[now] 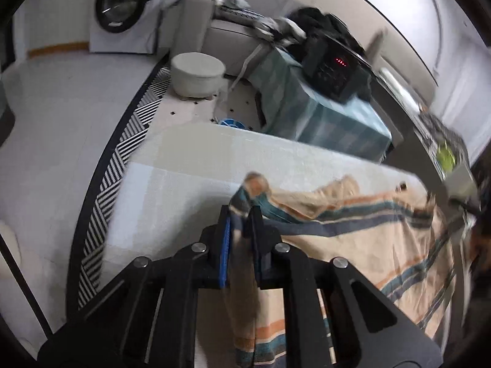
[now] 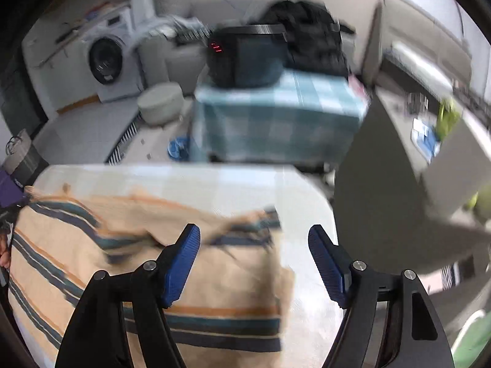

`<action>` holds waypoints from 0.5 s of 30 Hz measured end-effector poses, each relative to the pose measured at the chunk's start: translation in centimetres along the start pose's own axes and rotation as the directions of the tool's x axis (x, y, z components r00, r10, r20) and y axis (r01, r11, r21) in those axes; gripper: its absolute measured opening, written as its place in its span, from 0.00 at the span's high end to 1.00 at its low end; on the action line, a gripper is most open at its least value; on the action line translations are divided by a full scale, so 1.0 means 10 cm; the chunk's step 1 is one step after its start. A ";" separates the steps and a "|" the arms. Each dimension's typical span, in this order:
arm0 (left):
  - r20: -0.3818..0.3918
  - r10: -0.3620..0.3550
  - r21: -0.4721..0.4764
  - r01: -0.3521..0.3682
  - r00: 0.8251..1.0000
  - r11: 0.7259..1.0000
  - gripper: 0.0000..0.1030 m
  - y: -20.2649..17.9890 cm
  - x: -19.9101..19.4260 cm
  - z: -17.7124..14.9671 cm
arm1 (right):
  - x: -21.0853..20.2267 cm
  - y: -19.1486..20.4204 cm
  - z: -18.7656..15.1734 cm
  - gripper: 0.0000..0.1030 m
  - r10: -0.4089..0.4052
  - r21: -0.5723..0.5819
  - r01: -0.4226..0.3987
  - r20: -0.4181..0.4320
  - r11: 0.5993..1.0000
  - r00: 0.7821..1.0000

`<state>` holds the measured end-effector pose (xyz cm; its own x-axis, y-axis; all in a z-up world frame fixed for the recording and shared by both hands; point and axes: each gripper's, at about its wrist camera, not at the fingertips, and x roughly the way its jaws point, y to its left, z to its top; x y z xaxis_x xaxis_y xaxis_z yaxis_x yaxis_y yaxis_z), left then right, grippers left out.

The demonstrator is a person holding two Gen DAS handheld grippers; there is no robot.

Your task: Fold small clothes

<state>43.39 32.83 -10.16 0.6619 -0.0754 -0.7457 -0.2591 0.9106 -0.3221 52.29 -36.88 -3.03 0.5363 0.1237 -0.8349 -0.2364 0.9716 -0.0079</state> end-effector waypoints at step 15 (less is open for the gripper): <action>-0.027 0.043 -0.017 -0.044 0.999 0.999 0.94 0.06 -0.07 0.10 | 0.65 -0.05 0.02 0.88 0.104 0.023 -0.103 -0.061 0.994 0.993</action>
<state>43.44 33.80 -9.27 0.6310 -0.0467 -0.7744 -0.2995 0.9061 -0.2987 56.04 -36.48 -8.30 0.4579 0.2115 -0.8635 -0.2712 0.9582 0.0909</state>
